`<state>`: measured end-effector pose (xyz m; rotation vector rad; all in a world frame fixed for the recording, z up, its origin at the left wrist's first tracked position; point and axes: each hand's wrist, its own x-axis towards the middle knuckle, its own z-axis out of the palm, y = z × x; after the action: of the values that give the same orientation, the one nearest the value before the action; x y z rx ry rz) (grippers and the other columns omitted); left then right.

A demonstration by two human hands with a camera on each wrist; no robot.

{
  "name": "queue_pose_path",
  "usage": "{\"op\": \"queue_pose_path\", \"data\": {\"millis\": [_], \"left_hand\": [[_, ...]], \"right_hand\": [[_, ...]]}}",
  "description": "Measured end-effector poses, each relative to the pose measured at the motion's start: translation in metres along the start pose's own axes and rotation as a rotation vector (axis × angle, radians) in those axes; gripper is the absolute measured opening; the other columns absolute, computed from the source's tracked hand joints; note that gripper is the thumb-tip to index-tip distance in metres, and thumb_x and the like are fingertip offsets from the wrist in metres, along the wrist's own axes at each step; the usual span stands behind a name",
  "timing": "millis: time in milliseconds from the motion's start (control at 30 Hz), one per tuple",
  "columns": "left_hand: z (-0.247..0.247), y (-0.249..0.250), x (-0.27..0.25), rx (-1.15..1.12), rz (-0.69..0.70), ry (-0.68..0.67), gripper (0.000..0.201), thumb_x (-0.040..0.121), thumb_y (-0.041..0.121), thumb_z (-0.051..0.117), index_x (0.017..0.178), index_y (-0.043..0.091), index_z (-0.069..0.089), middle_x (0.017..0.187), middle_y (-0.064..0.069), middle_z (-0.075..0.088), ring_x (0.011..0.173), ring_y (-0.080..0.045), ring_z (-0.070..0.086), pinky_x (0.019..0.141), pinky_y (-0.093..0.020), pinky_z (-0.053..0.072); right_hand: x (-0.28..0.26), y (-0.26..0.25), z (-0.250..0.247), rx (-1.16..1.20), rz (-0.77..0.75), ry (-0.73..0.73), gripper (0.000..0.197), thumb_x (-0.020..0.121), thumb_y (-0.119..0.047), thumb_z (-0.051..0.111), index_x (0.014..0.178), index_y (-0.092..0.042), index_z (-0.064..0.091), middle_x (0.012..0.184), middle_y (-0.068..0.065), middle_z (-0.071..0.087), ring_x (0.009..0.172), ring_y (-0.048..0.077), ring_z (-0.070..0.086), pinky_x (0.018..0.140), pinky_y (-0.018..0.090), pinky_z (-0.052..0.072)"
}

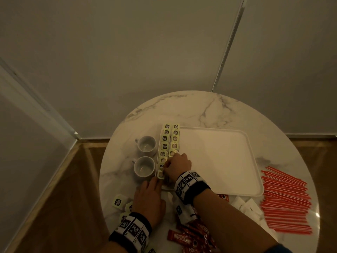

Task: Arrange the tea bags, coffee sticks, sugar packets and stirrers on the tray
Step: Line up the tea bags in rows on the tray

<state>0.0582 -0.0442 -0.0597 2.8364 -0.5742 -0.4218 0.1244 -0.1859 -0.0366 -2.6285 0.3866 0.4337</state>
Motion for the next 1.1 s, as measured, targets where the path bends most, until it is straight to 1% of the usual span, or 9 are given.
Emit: {"op": "queue_pose_path", "data": {"millis": [100, 200, 267, 367, 500, 667, 833, 1000, 1100], "left_hand": [[0.000, 0.004, 0.000, 0.037, 0.053, -0.012, 0.063, 0.086, 0.028, 0.047, 0.147, 0.031, 0.029, 0.151, 0.005, 0.030, 0.125, -0.021, 0.036, 0.102, -0.037, 0.037], [-0.001, 0.005, 0.001, 0.083, 0.069, -0.043, 0.064, 0.088, 0.025, 0.044, 0.149, 0.029, 0.027, 0.155, 0.003, 0.022, 0.126, -0.023, 0.034, 0.102, -0.039, 0.036], [-0.002, 0.004, 0.003, 0.090, 0.069, -0.049, 0.062, 0.089, 0.026, 0.043, 0.149, 0.028, 0.026, 0.156, 0.006, 0.018, 0.129, -0.022, 0.031, 0.105, -0.039, 0.033], [-0.002, 0.000, 0.004, 0.071, 0.067, -0.047, 0.061, 0.089, 0.027, 0.044, 0.148, 0.027, 0.029, 0.155, 0.007, 0.022, 0.130, -0.021, 0.031, 0.104, -0.039, 0.034], [-0.002, 0.000, 0.005, 0.066, 0.071, -0.051, 0.061, 0.088, 0.027, 0.045, 0.147, 0.027, 0.031, 0.154, 0.005, 0.028, 0.130, -0.021, 0.034, 0.103, -0.038, 0.037], [-0.003, 0.000, 0.006, 0.064, 0.067, -0.038, 0.062, 0.086, 0.025, 0.048, 0.146, 0.026, 0.035, 0.153, 0.005, 0.031, 0.129, -0.022, 0.037, 0.101, -0.039, 0.038], [-0.003, 0.001, 0.006, 0.077, 0.063, -0.062, 0.061, 0.087, 0.025, 0.045, 0.147, 0.025, 0.033, 0.155, 0.005, 0.026, 0.131, -0.022, 0.033, 0.103, -0.040, 0.036], [-0.004, 0.000, 0.006, 0.078, 0.056, -0.066, 0.060, 0.089, 0.027, 0.044, 0.147, 0.027, 0.029, 0.156, 0.008, 0.021, 0.134, -0.020, 0.028, 0.106, -0.039, 0.033], [-0.003, -0.001, 0.006, 0.054, 0.068, -0.055, 0.059, 0.087, 0.026, 0.047, 0.144, 0.029, 0.035, 0.155, 0.005, 0.026, 0.133, -0.023, 0.032, 0.103, -0.042, 0.037]], "right_hand": [[0.000, 0.005, -0.001, 0.111, -0.048, 0.051, 0.014, 0.089, -0.027, 0.058, 0.099, -0.024, 0.066, 0.113, 0.001, 0.057, 0.109, 0.024, 0.046, 0.095, 0.040, 0.045], [-0.004, 0.022, -0.003, 0.220, -0.100, 0.099, 0.007, 0.084, -0.019, 0.059, 0.087, -0.025, 0.056, 0.098, -0.002, 0.051, 0.099, 0.020, 0.047, 0.088, 0.032, 0.046], [-0.013, 0.036, -0.001, 0.171, -0.152, 0.061, 0.014, 0.081, -0.019, 0.063, 0.090, -0.024, 0.053, 0.099, -0.004, 0.045, 0.099, 0.018, 0.043, 0.087, 0.026, 0.042], [-0.027, 0.048, 0.009, 0.075, -0.216, 0.030, 0.022, 0.078, -0.022, 0.067, 0.098, -0.021, 0.057, 0.108, 0.000, 0.043, 0.102, 0.019, 0.041, 0.088, 0.025, 0.040], [-0.031, 0.050, 0.018, 0.041, -0.240, 0.045, 0.021, 0.081, -0.026, 0.066, 0.099, -0.022, 0.056, 0.111, -0.001, 0.040, 0.103, 0.019, 0.040, 0.087, 0.022, 0.038], [-0.029, 0.046, 0.020, 0.039, -0.239, 0.030, 0.017, 0.084, -0.017, 0.060, 0.101, -0.018, 0.057, 0.114, 0.002, 0.040, 0.103, 0.022, 0.044, 0.087, 0.025, 0.040], [-0.027, 0.044, 0.018, 0.078, -0.207, 0.037, 0.015, 0.084, -0.012, 0.059, 0.098, -0.014, 0.057, 0.113, 0.002, 0.038, 0.087, 0.019, 0.045, 0.078, 0.023, 0.042], [-0.029, 0.046, 0.019, 0.091, -0.199, 0.024, 0.023, 0.080, -0.023, 0.067, 0.097, -0.015, 0.052, 0.108, 0.000, 0.035, 0.085, 0.019, 0.045, 0.077, 0.024, 0.043], [-0.032, 0.048, 0.023, 0.104, -0.188, 0.032, 0.024, 0.082, -0.024, 0.065, 0.100, -0.014, 0.052, 0.109, 0.002, 0.036, 0.084, 0.018, 0.044, 0.079, 0.027, 0.045]]}}
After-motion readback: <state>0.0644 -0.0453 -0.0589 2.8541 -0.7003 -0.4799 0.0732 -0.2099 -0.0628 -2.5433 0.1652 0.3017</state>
